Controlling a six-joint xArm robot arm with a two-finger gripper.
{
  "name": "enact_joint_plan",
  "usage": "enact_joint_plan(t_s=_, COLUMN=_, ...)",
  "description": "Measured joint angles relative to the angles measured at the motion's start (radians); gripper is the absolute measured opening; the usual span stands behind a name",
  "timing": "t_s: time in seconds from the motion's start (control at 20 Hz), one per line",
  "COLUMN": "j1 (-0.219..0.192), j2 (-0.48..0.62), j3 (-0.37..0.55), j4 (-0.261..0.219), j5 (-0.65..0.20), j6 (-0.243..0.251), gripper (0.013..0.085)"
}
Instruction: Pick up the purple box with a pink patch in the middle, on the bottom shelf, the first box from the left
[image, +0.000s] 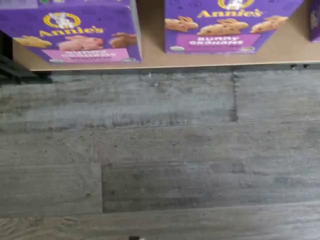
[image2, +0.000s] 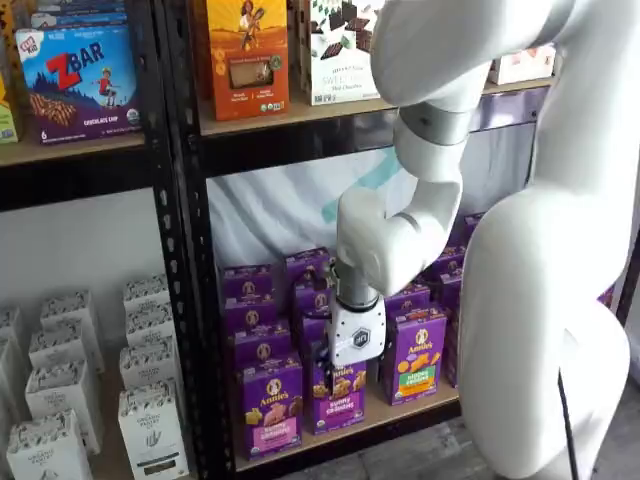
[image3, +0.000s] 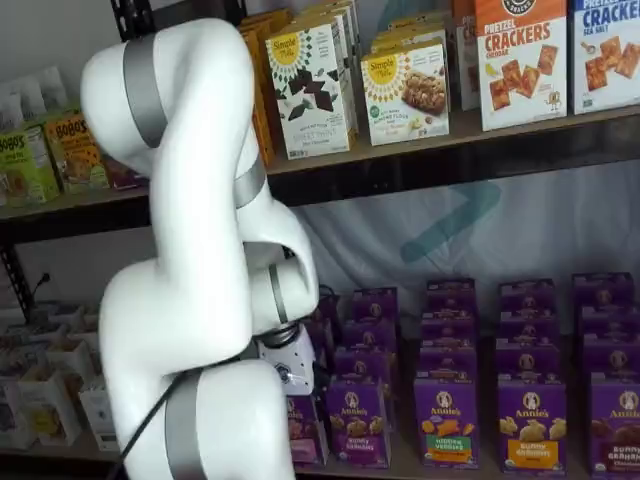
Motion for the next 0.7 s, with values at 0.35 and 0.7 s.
enact_joint_plan(t_s=0.35, j1=0.025, j2=0.116, j3=-0.106, j4=-0.002, j5=-0.037, j6=0.026, gripper=0.0850)
enact_joint_plan(t_s=0.7, j1=0.049, j2=0.194, j3=-0.210, j4=0.038, j5=-0.019, j6=0.012, gripper=0.0850)
